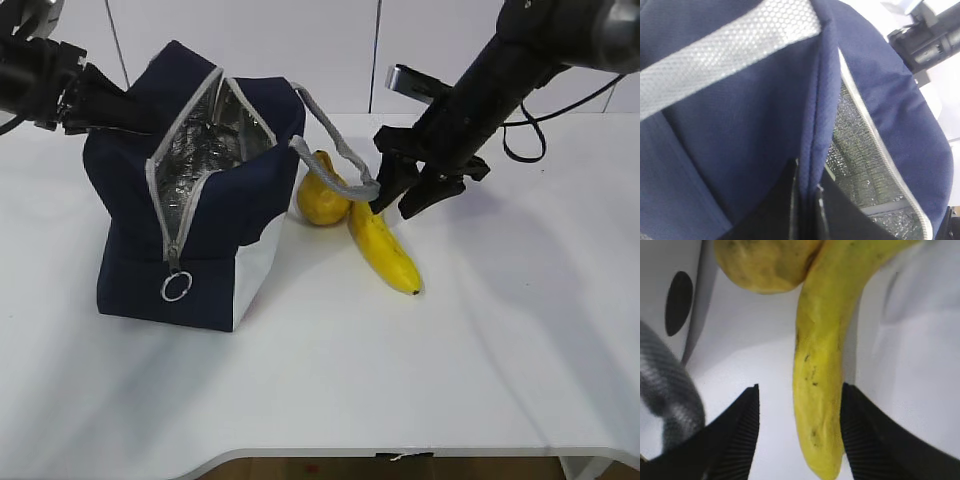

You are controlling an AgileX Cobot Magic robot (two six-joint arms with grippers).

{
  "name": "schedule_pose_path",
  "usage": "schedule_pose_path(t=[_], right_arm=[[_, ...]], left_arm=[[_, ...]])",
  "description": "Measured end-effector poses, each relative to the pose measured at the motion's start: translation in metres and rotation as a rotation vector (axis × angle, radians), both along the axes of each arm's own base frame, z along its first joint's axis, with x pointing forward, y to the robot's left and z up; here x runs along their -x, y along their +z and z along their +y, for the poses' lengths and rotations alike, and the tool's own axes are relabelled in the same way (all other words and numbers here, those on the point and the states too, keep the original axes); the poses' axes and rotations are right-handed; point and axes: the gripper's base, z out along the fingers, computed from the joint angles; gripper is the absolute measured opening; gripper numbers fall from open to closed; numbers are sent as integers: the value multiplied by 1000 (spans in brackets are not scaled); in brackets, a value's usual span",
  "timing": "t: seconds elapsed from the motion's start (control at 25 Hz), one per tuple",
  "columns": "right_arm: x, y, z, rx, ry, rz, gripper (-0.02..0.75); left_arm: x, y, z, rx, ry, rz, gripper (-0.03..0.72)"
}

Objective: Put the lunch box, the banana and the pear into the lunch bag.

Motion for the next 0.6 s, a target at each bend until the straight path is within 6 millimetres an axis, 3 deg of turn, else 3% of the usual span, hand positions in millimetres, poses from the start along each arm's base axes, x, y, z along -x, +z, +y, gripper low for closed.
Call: schedule_pose_path(t=[0.32,0.6], right_arm=[[-1,-24,13,6,26,48,417],[-1,-26,14,6,29,49,417]], left_arm=[[0,0,1,0,4,1,-1],[0,0,1,0,4,1,-1]])
